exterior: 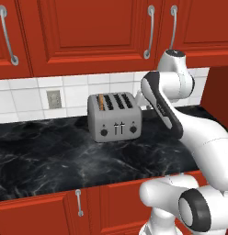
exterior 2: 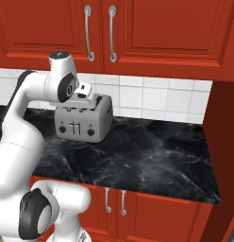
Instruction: Start the toaster. Once the lever pops up, take the bread to the plate on the dining counter.
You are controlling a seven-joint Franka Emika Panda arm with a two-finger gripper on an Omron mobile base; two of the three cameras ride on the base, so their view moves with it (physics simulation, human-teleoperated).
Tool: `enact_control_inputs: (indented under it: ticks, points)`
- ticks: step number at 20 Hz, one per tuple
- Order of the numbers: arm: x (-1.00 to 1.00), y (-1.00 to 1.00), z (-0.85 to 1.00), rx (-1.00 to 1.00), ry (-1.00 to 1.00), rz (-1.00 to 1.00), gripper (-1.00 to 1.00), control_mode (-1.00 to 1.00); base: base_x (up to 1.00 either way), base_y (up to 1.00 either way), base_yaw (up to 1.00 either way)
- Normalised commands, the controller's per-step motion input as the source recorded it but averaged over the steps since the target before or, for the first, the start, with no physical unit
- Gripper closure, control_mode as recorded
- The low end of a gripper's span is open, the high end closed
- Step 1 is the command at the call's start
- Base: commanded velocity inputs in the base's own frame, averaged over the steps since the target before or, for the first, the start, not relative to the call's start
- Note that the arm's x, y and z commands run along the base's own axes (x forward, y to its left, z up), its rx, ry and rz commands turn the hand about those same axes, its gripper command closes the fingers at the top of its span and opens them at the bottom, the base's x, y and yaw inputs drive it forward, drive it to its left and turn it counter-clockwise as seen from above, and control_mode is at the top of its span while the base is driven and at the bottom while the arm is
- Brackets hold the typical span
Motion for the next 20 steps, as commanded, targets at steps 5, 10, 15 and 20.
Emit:
enact_control_inputs:
  ticks: [5, 10, 15, 20]
  points:
    - [0.00, 0.10, -0.20, 0.00, 0.00, 0.00, -1.00, -1.00, 0.00, 0.00, 0.00]
    - [0.00, 0.36, -0.28, 0.00, 0.00, 0.00, -1.00, -1.00, 0.00, 0.00, 0.00]
    - [0.00, 0.47, -0.20, 0.00, 0.00, 0.00, -1.00, -1.00, 0.00, 0.00, 0.00]
    - [0.00, 0.38, -0.18, 0.00, 0.00, 0.00, -1.00, -1.00, 0.00, 0.00, 0.00]
